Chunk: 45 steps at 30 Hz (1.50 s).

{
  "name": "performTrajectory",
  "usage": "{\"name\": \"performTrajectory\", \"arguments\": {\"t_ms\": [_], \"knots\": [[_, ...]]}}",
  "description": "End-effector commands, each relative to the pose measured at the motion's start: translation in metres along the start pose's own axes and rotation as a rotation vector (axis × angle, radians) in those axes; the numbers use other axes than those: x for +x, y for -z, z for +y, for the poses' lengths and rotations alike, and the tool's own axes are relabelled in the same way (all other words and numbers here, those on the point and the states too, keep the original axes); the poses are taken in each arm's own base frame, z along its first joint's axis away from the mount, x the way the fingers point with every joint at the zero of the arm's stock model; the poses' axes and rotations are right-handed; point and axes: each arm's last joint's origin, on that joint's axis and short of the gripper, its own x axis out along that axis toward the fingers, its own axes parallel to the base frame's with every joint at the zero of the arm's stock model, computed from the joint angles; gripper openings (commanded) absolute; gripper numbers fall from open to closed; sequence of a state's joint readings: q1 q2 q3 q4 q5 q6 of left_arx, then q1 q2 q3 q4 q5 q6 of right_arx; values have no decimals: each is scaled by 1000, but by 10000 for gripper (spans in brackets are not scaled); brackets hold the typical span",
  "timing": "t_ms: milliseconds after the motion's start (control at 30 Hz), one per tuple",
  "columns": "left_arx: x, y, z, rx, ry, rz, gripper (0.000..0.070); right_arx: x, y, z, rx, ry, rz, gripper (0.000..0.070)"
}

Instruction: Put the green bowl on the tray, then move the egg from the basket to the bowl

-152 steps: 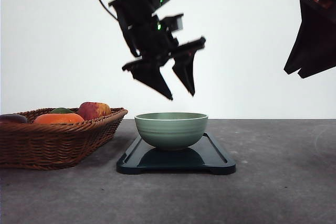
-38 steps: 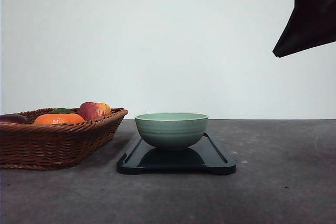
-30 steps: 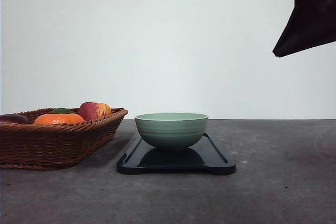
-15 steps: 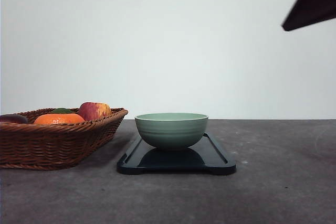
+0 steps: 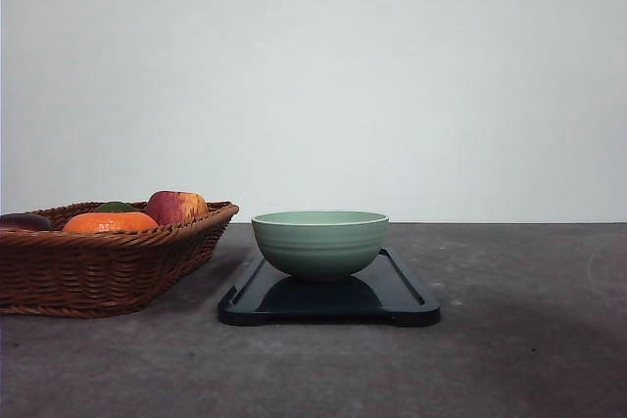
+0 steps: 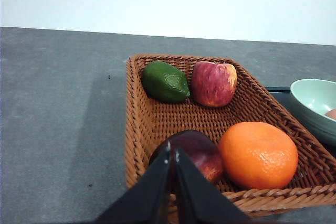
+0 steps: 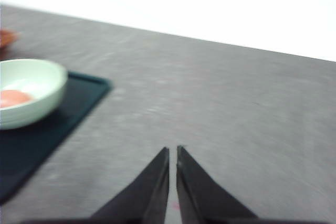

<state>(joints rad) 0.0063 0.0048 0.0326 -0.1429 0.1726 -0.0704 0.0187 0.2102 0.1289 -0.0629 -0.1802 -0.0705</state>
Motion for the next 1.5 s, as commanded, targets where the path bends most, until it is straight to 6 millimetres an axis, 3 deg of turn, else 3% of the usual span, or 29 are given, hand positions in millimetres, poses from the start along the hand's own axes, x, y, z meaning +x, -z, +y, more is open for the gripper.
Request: {"name": "performTrajectory", "arguments": {"t_ms": [0, 267, 1467], "knots": [[2, 5, 1, 4, -2, 10, 0, -2, 5, -1, 32, 22, -24, 17], [2, 5, 1, 5, -2, 10, 0, -6, 31, -3, 91, 114, -24, 17], [2, 5, 1, 4, -2, 10, 0, -6, 28, 0, 82, 86, -52, 17]]}}
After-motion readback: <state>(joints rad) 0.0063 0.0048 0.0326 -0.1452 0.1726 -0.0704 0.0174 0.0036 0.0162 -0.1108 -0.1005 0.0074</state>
